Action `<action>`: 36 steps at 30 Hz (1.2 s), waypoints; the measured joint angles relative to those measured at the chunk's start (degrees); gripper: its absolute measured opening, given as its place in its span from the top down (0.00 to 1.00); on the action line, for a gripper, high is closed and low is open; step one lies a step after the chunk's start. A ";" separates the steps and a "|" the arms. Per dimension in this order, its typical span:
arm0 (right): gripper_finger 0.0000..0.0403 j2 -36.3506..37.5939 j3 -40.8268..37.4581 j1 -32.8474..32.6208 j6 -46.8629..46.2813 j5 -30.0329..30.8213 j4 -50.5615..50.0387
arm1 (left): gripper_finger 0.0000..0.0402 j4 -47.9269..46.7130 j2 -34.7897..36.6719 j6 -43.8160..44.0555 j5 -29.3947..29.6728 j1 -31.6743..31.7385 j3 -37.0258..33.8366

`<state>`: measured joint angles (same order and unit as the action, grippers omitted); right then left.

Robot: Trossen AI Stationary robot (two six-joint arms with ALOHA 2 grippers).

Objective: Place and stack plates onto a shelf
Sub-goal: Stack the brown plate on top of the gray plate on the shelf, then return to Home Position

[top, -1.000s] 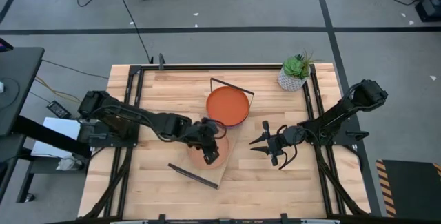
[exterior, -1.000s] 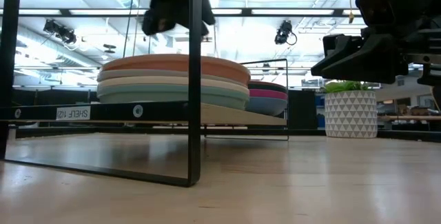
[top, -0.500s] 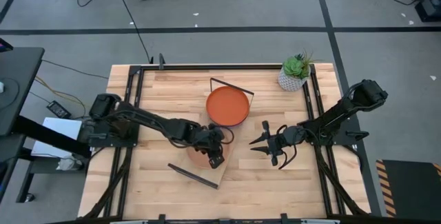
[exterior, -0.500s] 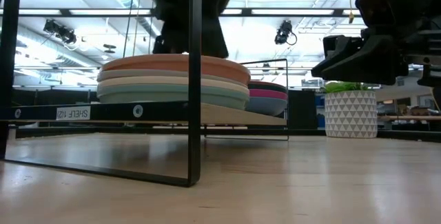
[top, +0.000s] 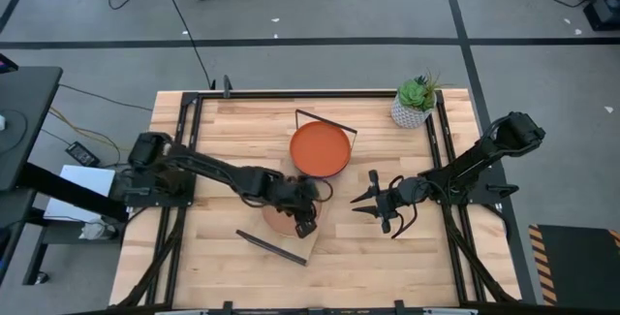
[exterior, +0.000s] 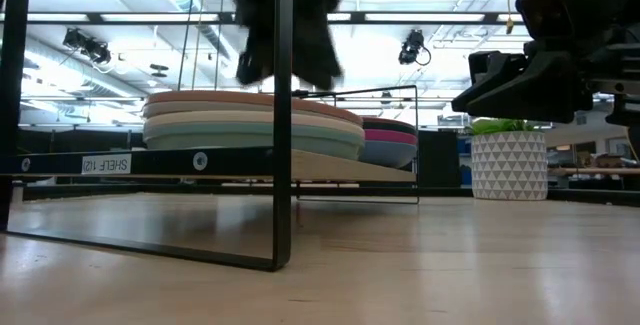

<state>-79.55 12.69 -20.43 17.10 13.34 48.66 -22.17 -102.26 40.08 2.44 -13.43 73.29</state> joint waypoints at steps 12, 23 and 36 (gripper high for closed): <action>0.77 0.02 -5.72 -0.06 -1.04 -8.85 14.92 | 0.81 1.98 10.40 -9.97 10.21 -5.06 -4.68; 0.91 0.33 -12.41 0.46 -5.50 -5.00 29.76 | 0.98 23.14 23.65 -19.07 12.95 -4.33 -26.90; 0.98 11.65 -12.41 1.78 -9.06 1.71 19.02 | 0.97 28.33 40.21 -25.59 19.08 -4.52 -44.30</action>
<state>-67.90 0.27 -18.65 8.04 15.05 67.68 6.16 -62.05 14.49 21.51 -17.95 28.98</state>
